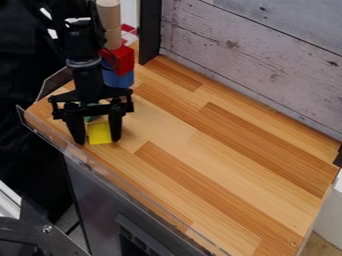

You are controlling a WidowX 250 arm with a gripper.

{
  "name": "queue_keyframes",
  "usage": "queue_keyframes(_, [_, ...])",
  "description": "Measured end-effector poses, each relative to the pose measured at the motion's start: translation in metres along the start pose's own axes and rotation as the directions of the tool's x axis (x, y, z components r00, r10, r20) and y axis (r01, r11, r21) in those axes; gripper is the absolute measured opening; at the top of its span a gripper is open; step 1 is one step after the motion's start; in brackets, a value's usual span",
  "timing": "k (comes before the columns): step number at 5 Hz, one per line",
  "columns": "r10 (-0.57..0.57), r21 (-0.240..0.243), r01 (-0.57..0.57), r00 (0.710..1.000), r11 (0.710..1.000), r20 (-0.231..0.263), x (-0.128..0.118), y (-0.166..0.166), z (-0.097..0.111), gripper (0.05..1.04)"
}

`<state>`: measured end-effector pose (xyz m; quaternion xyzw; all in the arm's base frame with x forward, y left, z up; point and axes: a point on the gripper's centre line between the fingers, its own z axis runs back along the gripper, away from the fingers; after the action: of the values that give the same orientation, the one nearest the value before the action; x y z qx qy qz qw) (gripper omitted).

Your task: Put the yellow triangle on top of the tower

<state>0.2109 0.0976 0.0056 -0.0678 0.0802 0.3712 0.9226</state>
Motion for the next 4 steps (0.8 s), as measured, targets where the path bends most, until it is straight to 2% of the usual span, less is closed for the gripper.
queue_keyframes(1, [0.001,-0.010,-0.001,1.000,1.000,0.010,0.000,0.000,-0.001,0.531])
queue_keyframes(2, [-0.003,-0.001,0.003,1.000,1.000,0.016,-0.006,0.002,0.009,0.531])
queue_keyframes(3, [-0.050,0.042,0.050,0.999,0.998,-0.006,-0.020,0.007,0.041,0.531])
queue_keyframes(4, [-0.116,0.082,0.113,0.993,0.990,0.034,-0.026,0.001,0.086,0.531])
